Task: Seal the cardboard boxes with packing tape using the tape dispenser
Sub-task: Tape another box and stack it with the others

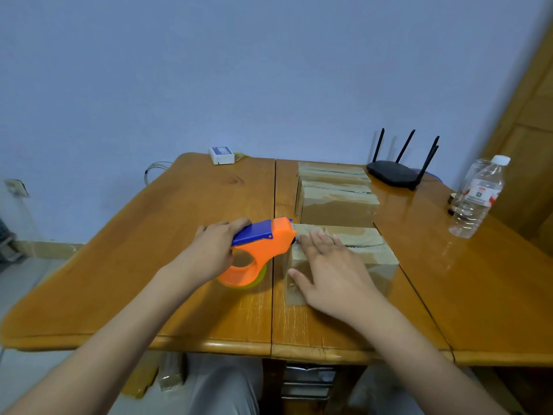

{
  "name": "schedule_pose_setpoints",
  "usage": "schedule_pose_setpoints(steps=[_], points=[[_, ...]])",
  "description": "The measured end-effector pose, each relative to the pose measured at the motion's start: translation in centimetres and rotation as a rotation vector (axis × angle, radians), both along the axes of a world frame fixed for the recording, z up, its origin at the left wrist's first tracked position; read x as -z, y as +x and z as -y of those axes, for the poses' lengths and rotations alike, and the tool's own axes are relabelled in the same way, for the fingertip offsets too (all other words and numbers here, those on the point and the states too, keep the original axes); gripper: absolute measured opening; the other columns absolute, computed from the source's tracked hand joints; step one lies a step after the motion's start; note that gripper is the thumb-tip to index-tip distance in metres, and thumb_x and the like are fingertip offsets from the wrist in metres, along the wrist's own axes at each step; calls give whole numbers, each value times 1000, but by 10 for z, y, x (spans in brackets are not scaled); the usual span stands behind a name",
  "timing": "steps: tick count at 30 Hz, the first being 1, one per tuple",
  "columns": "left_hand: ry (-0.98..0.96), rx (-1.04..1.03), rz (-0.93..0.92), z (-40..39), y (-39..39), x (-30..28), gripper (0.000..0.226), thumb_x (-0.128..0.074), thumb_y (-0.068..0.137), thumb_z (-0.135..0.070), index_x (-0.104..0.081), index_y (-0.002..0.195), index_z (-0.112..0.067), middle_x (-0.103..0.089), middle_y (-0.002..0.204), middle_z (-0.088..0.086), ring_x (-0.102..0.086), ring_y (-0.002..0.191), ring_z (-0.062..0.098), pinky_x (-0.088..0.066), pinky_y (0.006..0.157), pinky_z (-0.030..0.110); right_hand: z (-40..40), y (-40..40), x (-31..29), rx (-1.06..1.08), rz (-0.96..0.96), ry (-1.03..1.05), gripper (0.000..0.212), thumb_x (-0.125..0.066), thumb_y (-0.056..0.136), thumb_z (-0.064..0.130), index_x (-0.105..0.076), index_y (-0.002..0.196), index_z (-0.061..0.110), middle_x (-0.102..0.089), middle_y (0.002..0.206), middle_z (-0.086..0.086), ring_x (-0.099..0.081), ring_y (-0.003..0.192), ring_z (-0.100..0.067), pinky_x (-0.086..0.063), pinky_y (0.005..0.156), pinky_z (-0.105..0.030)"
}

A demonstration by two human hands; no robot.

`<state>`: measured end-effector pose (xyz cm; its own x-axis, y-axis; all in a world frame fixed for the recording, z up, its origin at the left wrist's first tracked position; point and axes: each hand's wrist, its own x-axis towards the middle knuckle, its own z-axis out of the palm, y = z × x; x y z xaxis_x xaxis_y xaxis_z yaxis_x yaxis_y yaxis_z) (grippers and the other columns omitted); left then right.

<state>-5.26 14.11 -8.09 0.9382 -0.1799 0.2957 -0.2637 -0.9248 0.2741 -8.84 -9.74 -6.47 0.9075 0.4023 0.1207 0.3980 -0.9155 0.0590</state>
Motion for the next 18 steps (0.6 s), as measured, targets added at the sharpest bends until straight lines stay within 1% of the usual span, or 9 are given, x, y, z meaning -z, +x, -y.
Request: schedule_pose_setpoints(steps=[3, 4, 6, 8, 10, 12, 15, 18], points=[[-56, 0, -23, -2, 3, 13, 57, -54, 82, 3, -46, 124, -34, -64, 99, -3, -55, 86, 18, -41, 77, 36, 3, 1, 0, 1, -16, 20, 73, -32, 102, 59, -14, 161, 19, -13, 168, -10, -10, 155, -22, -6, 125, -38], [-77, 2, -41, -2, 2, 17, 59, -56, 81, 3, -47, 127, -32, -65, 101, -2, -57, 89, 21, -46, 80, 38, 3, 2, -1, 0, -21, 23, 73, -32, 102, 59, -14, 161, 20, -13, 168, -9, -9, 155, -22, -6, 125, -38], [-97, 22, -36, -5, 1, 22, 61, -61, 80, 2, -48, 131, -29, -66, 106, 1, -60, 95, 24, -50, 85, 43, 4, 2, -3, 1, -30, 25, 73, -34, 102, 60, -15, 161, 21, -13, 168, -7, -9, 155, -22, -7, 125, -38], [-86, 60, 25, -10, 1, 22, 60, -63, 80, 0, -48, 131, -29, -65, 106, -1, -60, 95, 21, -49, 85, 42, 5, 2, -4, 3, -35, 25, 72, -34, 102, 60, -15, 161, 23, -12, 168, -6, -9, 155, -22, -8, 125, -38], [-91, 116, 61, -17, 0, 20, 59, -61, 81, -1, -47, 129, -32, -63, 104, -4, -58, 90, 17, -48, 83, 38, 5, 2, -4, 11, -35, 24, 72, -34, 102, 61, -15, 161, 24, -11, 168, -5, -9, 155, -22, -10, 124, -38], [-116, 155, 45, -22, -1, 19, 57, -59, 82, -3, -46, 127, -35, -63, 103, -7, -59, 88, 14, -49, 79, 37, 6, 2, -3, 16, -30, 22, 73, -33, 102, 62, -14, 161, 25, -11, 168, -5, -9, 155, -22, -10, 124, -37], [-128, 158, 42, -29, -6, 25, 55, -58, 82, -5, -46, 126, -35, -64, 105, -7, -59, 88, 14, -50, 77, 39, 5, 3, -2, 17, -30, 29, 73, -33, 101, 62, -13, 161, 25, -11, 168, -4, -9, 155, -21, -9, 124, -37], [-113, 146, 60, -34, -9, 32, 56, -63, 83, -6, -45, 126, -36, -63, 105, -8, -59, 88, 13, -50, 78, 38, 5, 3, 0, 13, -15, 25, 73, -33, 101, 62, -13, 161, 24, -12, 168, -5, -10, 155, -20, -8, 124, -37]])
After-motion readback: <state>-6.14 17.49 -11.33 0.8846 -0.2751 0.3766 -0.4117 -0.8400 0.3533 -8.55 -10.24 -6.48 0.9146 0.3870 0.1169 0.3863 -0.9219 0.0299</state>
